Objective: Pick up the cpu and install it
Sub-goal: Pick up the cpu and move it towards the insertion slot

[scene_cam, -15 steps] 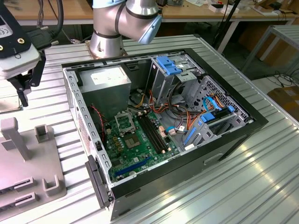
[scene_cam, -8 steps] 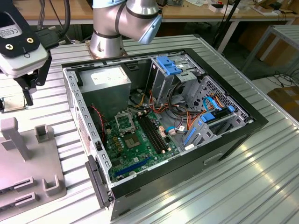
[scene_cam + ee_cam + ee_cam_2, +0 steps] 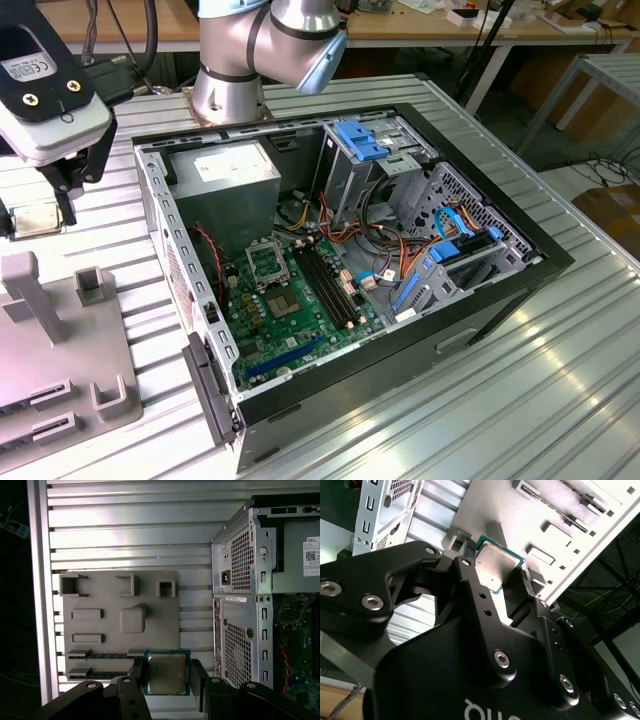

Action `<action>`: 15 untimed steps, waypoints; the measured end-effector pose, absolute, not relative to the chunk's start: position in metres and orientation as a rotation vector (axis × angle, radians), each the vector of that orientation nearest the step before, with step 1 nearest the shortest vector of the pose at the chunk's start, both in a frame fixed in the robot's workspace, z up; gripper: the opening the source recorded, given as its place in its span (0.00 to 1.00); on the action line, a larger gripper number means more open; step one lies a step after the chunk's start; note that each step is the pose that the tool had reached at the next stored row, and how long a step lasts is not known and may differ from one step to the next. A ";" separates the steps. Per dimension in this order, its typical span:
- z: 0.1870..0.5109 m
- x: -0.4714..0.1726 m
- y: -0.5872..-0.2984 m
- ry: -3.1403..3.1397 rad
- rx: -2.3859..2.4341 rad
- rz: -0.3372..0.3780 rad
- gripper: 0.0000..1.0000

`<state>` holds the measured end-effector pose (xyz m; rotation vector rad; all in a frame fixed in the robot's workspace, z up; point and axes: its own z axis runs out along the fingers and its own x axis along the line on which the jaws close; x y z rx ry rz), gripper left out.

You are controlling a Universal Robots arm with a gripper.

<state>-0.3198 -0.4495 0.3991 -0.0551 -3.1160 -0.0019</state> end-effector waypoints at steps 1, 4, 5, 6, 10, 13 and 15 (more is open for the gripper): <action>0.399 -0.320 -0.449 -3.116 -0.055 -0.002 0.47; 0.399 -0.319 -0.449 -3.116 -0.055 -0.002 0.47; 0.399 -0.318 -0.449 -3.116 -0.055 -0.002 0.47; 0.399 -0.318 -0.449 -3.116 -0.055 -0.002 0.47; 0.399 -0.317 -0.449 -3.116 -0.055 -0.002 0.47; 0.399 -0.315 -0.449 -3.116 -0.055 -0.002 0.47; 0.399 -0.314 -0.449 -3.116 -0.055 -0.002 0.47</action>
